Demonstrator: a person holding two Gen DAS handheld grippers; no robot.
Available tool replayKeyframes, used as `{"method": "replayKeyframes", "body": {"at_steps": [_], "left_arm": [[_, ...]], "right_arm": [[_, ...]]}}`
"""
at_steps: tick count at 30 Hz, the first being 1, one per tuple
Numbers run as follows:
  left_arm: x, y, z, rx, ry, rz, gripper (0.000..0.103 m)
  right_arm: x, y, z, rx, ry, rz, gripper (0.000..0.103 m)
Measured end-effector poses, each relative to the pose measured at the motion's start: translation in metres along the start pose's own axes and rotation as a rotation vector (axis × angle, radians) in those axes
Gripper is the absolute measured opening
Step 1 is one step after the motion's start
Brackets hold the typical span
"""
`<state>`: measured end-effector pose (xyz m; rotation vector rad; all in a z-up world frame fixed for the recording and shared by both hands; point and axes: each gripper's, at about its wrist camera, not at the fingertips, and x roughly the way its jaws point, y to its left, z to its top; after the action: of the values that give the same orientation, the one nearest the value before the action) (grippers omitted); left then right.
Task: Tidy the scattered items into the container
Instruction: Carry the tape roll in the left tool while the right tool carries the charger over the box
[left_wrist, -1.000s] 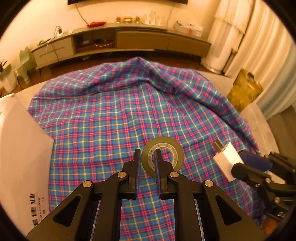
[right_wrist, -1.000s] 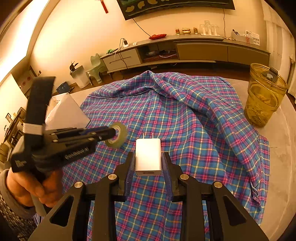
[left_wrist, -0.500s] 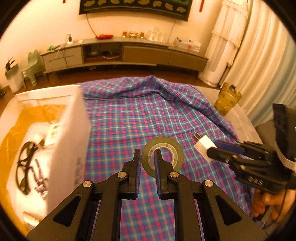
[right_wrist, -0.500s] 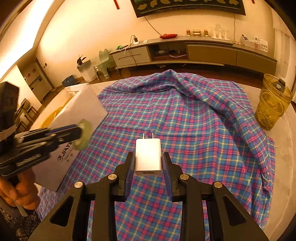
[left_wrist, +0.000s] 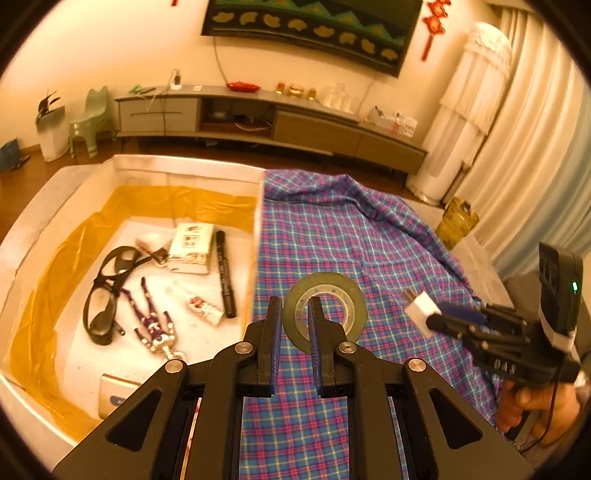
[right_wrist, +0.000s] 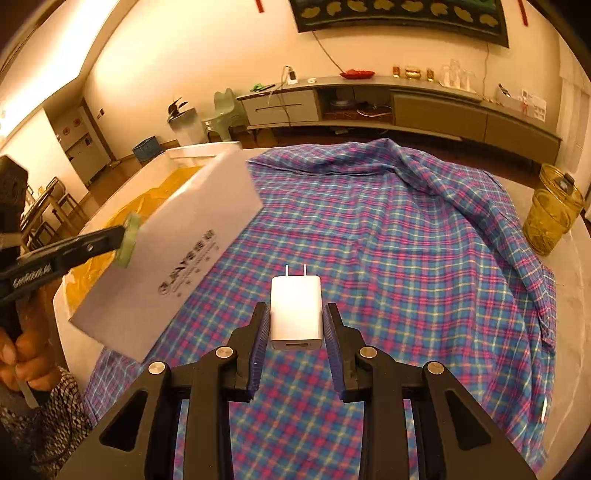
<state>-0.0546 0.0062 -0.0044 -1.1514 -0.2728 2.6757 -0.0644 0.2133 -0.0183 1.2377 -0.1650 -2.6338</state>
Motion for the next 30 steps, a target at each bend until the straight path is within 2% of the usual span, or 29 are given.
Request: {"method": "replayKeyframes", "body": {"at_steps": [5,10,20,30], "left_arm": [[-0.010,0.029,-0.005,-0.075,-0.024,-0.022,0.014],[-0.022,0.046,-0.004,-0.102,-0.059,-0.022,0.014],[-0.038,0.097,0.001,-0.209,-0.106,-0.013,0.014],[-0.046,0.120,0.004,-0.266,-0.125,0.004,0.014]], "right_arm": [[-0.006,0.034,-0.003,-0.030,-0.017,0.020,0.031],[-0.002,0.060,-0.003,-0.020,-0.023,0.052,0.031],[0.004,0.102,0.016,-0.030,-0.031,0.095,0.031],[0.004,0.133,0.036,-0.078,-0.042,0.107,0.031]]}}
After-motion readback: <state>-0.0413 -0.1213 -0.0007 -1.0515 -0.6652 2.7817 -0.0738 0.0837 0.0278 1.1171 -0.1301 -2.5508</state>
